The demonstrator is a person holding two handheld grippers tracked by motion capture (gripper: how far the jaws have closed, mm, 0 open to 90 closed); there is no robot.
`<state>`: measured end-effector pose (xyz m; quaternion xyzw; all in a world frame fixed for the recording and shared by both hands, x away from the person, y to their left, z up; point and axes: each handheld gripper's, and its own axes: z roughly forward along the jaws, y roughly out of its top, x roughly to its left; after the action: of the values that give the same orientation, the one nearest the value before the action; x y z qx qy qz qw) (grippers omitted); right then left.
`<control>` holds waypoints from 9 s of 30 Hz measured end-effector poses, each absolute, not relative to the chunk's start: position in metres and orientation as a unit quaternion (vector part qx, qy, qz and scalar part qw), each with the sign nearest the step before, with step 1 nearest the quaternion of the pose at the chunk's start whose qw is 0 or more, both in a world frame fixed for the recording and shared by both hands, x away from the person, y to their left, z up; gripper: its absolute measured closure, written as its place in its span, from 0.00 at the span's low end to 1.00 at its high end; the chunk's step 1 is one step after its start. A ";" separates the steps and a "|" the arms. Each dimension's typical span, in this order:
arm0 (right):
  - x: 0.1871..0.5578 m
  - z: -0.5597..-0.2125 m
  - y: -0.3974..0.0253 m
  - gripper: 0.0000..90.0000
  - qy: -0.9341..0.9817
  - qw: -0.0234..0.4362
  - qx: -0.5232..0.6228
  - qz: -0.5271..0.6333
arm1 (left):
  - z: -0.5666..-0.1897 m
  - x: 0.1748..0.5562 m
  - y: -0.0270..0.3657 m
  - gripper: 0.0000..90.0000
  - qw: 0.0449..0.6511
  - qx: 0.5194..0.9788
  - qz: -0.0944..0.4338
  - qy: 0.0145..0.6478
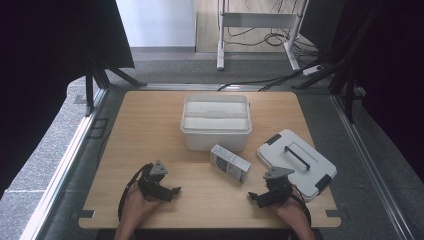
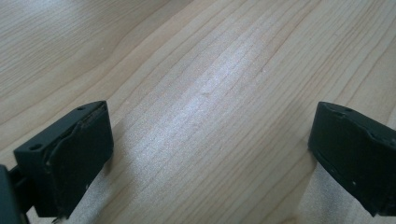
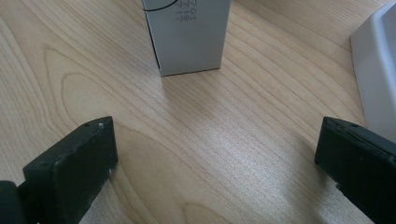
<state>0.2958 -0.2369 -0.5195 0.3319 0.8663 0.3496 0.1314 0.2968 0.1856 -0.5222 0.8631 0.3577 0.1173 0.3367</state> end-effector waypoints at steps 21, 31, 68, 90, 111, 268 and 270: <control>0.296 -0.518 -0.237 0.01 0.867 0.129 0.332 0.349 | -0.522 0.297 0.186 0.00 0.337 0.863 0.117 0.357; 0.299 -0.510 -0.235 0.03 0.874 0.120 0.332 0.333 | -0.522 0.297 0.186 0.00 0.337 0.863 0.117 0.357; 0.381 -0.449 -0.122 0.20 0.960 0.051 0.241 0.133 | -0.522 0.297 0.186 0.00 0.337 0.863 0.117 0.357; 0.384 -0.450 -0.093 0.62 0.980 0.026 0.184 0.064 | -0.522 0.297 0.186 0.00 0.337 0.863 0.118 0.356; 0.293 -0.438 -0.107 0.62 0.991 0.021 0.107 0.082 | -0.522 0.297 0.186 0.00 0.337 0.864 0.117 0.357; 0.323 -0.520 -0.238 0.00 0.872 0.127 0.317 0.351 | -0.356 0.397 0.204 0.00 0.242 0.941 0.115 0.206; 0.323 -0.520 -0.238 0.00 0.872 0.127 0.317 0.351 | -0.347 0.405 0.199 0.00 0.242 0.944 0.109 0.196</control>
<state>0.3228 -0.2384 -0.5196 0.3174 0.8718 0.3508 0.1274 0.4048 0.1986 -0.3469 0.9441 0.1956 0.1094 0.2419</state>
